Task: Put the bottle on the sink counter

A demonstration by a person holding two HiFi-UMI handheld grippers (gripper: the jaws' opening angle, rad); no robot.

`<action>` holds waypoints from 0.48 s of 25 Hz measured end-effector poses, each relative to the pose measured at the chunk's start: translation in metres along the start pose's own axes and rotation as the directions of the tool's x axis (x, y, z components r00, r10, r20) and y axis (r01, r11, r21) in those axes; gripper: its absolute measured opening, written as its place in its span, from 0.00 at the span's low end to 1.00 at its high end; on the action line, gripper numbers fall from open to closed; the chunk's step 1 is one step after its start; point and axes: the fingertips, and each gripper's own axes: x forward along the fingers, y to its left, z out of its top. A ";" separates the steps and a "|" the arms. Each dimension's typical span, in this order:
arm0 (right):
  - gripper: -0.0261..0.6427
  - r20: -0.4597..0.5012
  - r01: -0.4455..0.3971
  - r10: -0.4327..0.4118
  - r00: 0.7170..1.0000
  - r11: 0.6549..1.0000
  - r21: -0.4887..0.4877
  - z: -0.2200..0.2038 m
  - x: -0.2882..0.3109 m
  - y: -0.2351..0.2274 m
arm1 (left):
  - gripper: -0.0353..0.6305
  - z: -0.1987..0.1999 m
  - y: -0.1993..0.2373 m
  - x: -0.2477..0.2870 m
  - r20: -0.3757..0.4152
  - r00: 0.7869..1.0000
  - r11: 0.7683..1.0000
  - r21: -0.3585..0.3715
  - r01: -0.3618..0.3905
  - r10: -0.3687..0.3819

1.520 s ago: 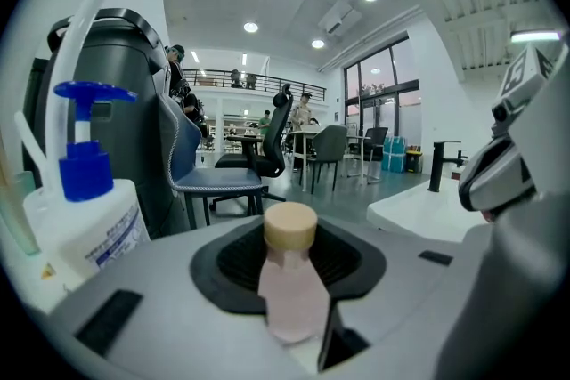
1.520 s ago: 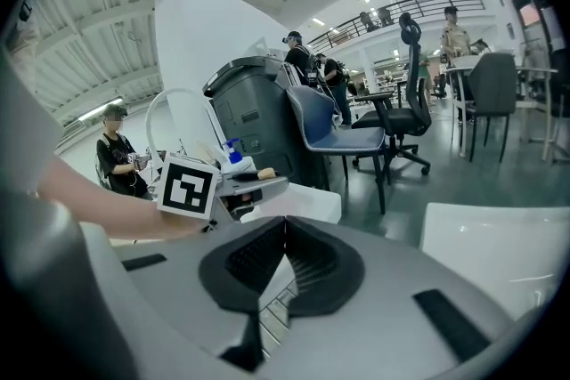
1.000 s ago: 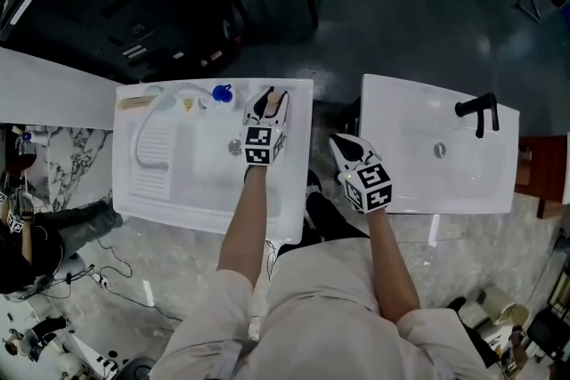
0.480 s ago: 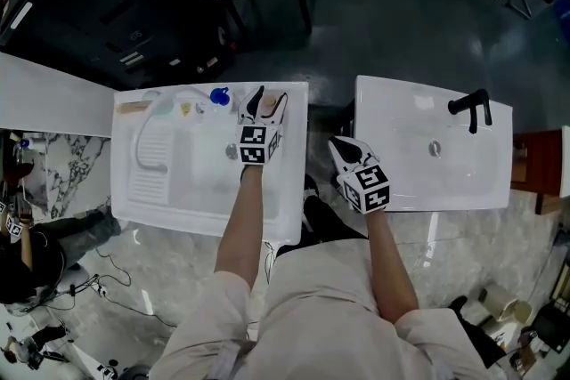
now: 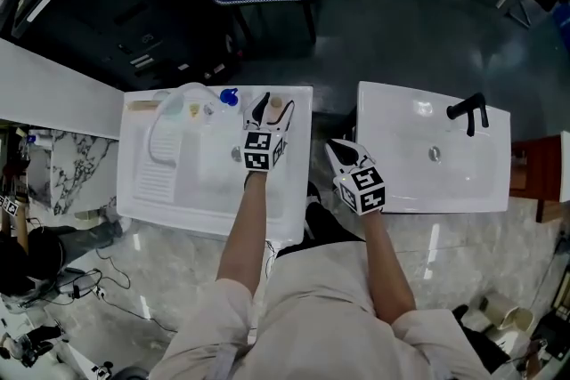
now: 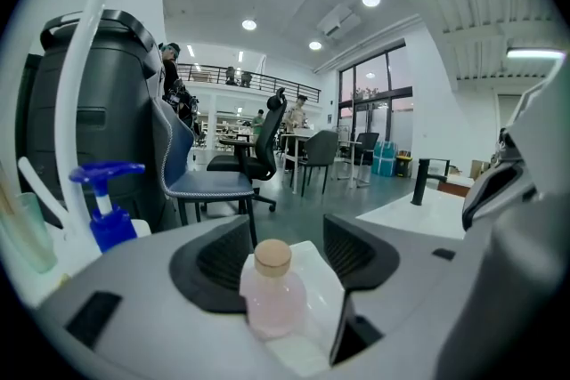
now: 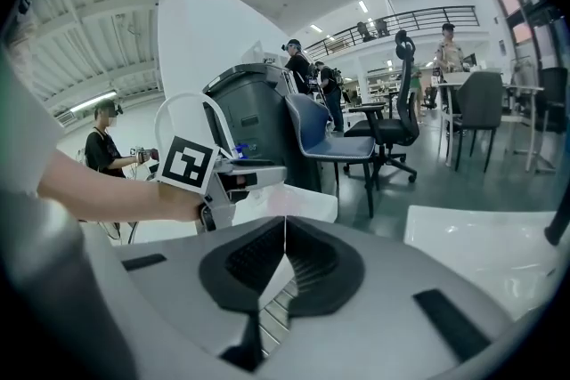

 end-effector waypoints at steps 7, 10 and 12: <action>0.05 0.029 -0.011 0.011 1.000 1.000 -0.010 0.013 -0.003 0.010 | 0.45 0.016 -0.009 -0.023 0.022 1.000 1.000 0.001 -0.005 0.005; 0.05 0.039 -0.014 0.014 0.999 1.000 -0.020 0.018 -0.006 0.014 | 0.45 0.016 -0.014 -0.038 0.025 1.000 1.000 -0.001 -0.004 0.004; 0.05 0.044 -0.013 0.014 0.999 1.000 -0.027 0.020 -0.008 0.017 | 0.45 0.013 -0.016 -0.049 0.025 1.000 1.000 -0.008 -0.011 0.012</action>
